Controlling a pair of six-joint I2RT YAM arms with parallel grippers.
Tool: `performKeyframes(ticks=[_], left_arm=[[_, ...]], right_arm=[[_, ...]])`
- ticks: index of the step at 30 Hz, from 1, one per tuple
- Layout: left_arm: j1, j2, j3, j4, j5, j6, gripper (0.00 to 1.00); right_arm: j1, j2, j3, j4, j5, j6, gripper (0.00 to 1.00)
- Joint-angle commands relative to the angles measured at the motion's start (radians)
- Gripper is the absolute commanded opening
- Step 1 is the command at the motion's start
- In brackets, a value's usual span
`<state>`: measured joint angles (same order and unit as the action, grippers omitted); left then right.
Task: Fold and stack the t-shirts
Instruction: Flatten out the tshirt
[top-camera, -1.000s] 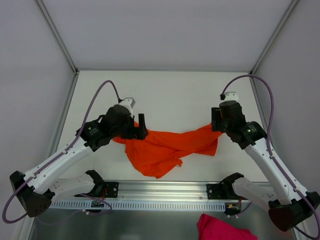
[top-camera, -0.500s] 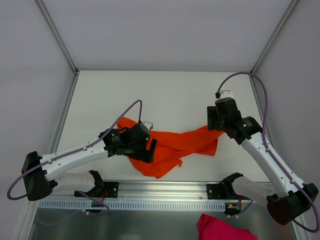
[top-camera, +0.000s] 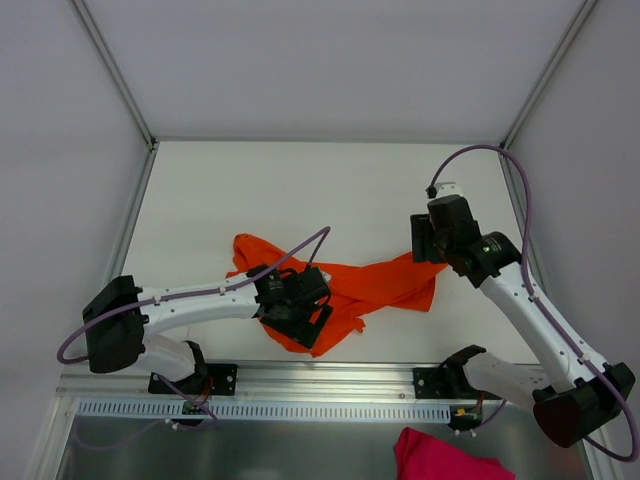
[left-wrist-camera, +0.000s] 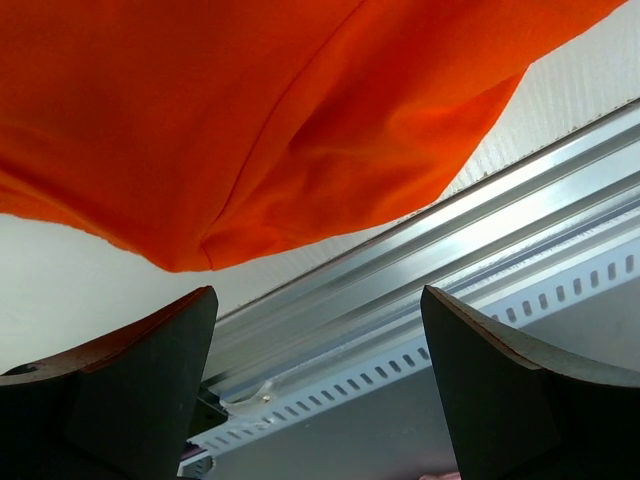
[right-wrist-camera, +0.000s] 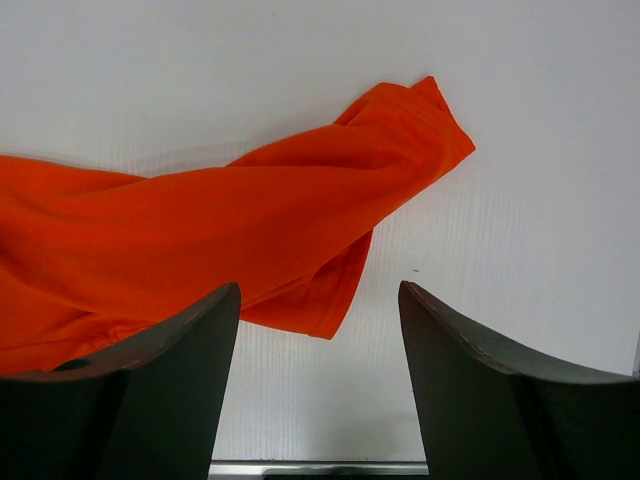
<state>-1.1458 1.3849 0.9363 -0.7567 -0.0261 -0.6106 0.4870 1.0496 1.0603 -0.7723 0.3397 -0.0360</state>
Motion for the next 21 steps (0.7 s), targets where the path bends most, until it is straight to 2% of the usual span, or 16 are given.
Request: performKeyframes(ticks=[1,9,21], left_arm=[[-0.026,0.035,0.041,0.048,0.023,0.049,0.84],[-0.094,0.175,0.133,0.083,0.051,0.143,0.84],[-0.118,0.272,0.147,0.125,0.112,0.181,0.85]], right_arm=[[0.009,0.006,0.032,-0.015,-0.021,0.012,0.69],[0.010,0.016,0.024,-0.028,-0.036,0.015,0.69],[0.010,-0.003,0.024,-0.056,-0.011,0.001,0.68]])
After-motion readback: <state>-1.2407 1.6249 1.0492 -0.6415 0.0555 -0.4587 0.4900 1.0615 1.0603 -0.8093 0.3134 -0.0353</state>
